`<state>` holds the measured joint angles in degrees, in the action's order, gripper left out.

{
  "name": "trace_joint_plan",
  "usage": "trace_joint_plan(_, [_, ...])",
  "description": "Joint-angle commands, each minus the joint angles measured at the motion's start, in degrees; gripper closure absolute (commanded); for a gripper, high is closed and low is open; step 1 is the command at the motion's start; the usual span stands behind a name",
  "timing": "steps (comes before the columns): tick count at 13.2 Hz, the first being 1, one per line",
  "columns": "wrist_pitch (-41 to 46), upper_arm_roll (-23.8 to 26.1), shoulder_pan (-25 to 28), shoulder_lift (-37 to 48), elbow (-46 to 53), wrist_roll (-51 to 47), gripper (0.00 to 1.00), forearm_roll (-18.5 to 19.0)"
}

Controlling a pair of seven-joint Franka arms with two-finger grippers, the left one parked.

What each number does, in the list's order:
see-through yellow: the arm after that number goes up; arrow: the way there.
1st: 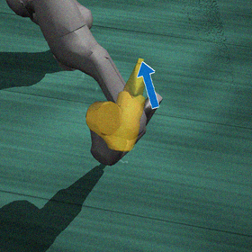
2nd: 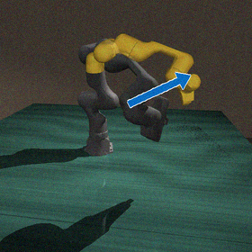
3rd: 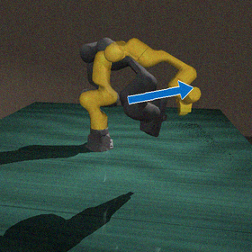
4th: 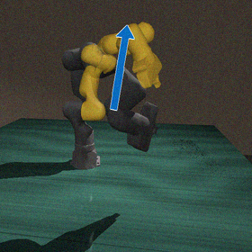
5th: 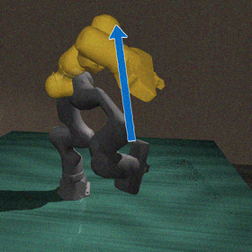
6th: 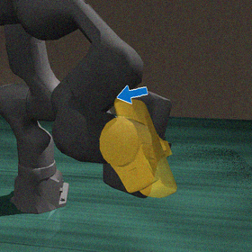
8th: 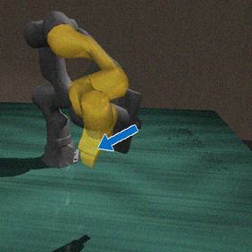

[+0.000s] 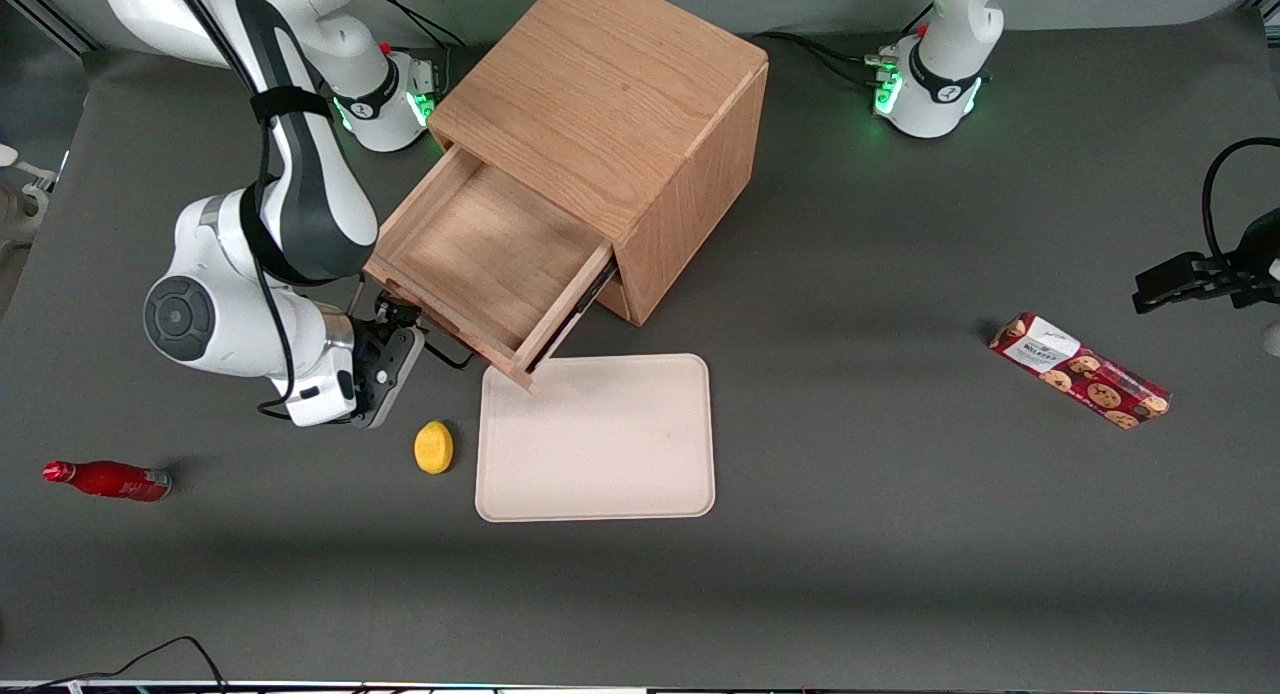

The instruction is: Open upper drawer

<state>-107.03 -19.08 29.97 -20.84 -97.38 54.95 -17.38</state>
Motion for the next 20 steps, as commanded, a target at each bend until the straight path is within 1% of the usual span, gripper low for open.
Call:
trace_joint_plan(1, [0.33, -0.25, -1.32, -2.27, 2.89, 2.97, 0.00, -1.43])
trace_joint_plan(9, [0.33, -0.25, -3.69, -5.26, 6.84, 6.48, 0.00, -1.43])
trace_joint_plan(14, [0.33, -0.25, -5.18, -6.58, 9.39, 6.75, 0.00, -1.52])
trace_joint_plan(17, [0.33, -0.25, -5.36, -7.02, 9.49, 6.66, 0.00, -1.52])
trace_joint_plan(20, [1.55, -0.51, -4.75, -5.71, 11.77, 5.43, 0.00, -0.82])
